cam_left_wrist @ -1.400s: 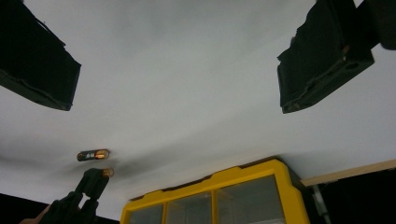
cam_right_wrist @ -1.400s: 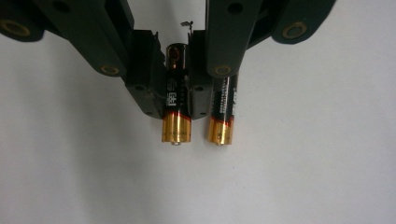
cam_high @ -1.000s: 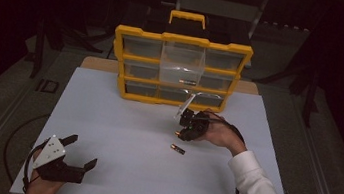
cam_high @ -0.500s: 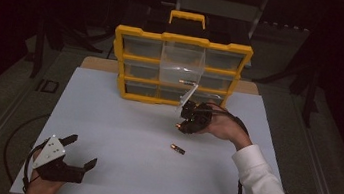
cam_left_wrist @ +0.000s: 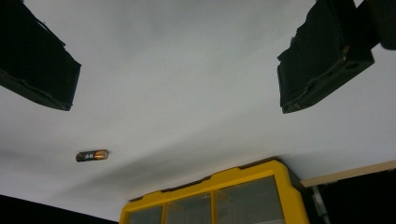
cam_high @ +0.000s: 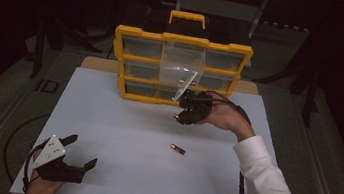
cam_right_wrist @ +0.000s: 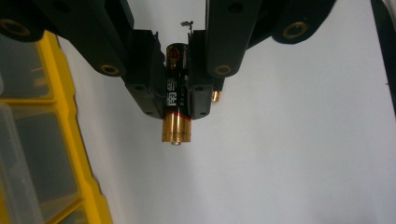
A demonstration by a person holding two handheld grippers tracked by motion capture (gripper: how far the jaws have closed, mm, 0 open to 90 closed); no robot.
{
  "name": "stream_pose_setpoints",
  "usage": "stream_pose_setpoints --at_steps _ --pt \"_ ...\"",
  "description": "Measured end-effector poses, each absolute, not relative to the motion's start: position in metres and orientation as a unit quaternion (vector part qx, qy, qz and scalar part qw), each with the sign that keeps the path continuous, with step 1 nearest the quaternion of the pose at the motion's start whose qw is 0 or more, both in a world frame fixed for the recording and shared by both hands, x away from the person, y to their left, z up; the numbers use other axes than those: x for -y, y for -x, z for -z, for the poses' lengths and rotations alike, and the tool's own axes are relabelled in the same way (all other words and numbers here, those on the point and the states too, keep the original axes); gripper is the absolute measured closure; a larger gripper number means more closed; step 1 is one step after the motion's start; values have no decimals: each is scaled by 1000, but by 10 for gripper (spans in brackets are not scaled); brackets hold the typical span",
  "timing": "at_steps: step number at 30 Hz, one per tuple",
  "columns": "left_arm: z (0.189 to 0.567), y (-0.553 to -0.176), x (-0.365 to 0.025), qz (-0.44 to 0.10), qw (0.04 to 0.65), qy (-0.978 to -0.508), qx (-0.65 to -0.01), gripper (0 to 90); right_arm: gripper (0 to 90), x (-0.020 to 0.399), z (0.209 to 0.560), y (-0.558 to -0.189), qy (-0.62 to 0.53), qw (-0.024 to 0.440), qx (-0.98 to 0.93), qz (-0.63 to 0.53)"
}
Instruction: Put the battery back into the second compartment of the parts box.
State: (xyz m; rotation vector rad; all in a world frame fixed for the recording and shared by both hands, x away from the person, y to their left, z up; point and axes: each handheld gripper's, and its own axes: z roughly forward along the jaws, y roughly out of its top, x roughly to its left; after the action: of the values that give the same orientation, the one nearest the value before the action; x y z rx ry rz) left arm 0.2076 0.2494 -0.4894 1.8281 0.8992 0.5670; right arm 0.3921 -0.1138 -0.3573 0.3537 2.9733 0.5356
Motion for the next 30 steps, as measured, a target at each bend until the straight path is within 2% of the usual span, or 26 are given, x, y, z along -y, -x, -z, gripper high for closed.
stream_pose_setpoints --at_steps 30 --pt "489 -208 -251 -235 493 -751 -372 1 765 115 274 -405 -128 76 -958 -247"
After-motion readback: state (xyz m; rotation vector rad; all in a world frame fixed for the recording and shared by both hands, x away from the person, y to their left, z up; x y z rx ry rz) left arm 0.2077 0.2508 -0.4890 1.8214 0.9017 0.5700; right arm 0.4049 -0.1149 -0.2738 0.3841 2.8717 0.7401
